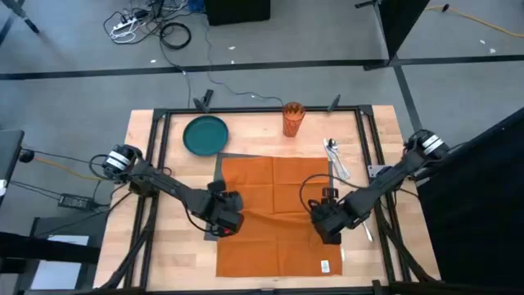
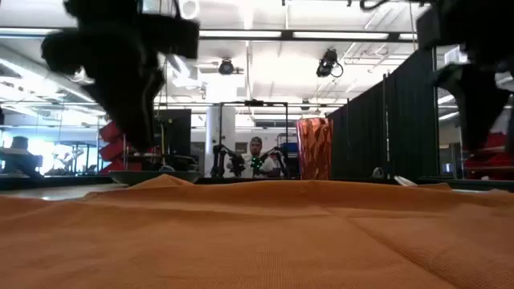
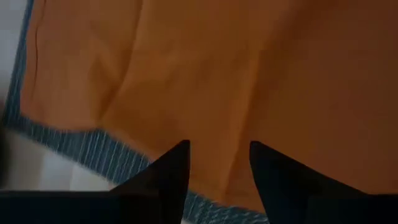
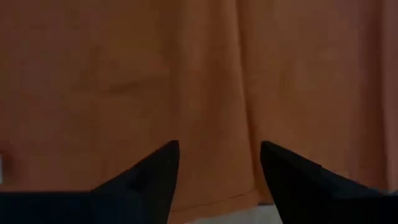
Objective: Set table place
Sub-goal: Fold the orange table napkin
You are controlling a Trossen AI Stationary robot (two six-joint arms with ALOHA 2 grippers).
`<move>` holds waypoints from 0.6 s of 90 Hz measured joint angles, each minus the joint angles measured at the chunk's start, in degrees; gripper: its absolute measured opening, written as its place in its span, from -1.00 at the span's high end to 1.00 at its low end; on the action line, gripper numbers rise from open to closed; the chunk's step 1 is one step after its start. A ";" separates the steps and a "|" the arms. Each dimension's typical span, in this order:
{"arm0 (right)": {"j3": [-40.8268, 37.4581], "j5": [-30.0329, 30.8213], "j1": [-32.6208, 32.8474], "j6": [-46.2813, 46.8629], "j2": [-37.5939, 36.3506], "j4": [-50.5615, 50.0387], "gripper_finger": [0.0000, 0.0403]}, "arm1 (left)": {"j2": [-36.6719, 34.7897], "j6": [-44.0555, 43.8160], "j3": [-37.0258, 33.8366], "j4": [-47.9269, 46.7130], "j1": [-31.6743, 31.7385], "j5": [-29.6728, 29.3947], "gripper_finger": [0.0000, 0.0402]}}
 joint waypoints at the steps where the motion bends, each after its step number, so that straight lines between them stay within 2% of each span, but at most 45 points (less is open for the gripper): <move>1: 0.00 0.15 -0.17 -0.19 -0.30 -0.01 -0.07 | -0.01 0.43 0.01 0.39 0.06 0.32 0.25; 22: 0.07 -1.08 -4.53 -5.44 -0.37 0.31 -0.26 | 0.04 5.34 -5.13 14.81 1.83 8.14 0.22; 31: 0.07 -3.39 -6.07 -7.79 1.38 -0.32 -0.29 | 0.04 5.29 -5.83 13.66 1.96 10.20 0.21; 54: -0.39 -5.18 -6.81 -9.70 3.23 -1.40 -0.22 | 0.04 8.08 -5.83 9.36 1.54 8.55 0.21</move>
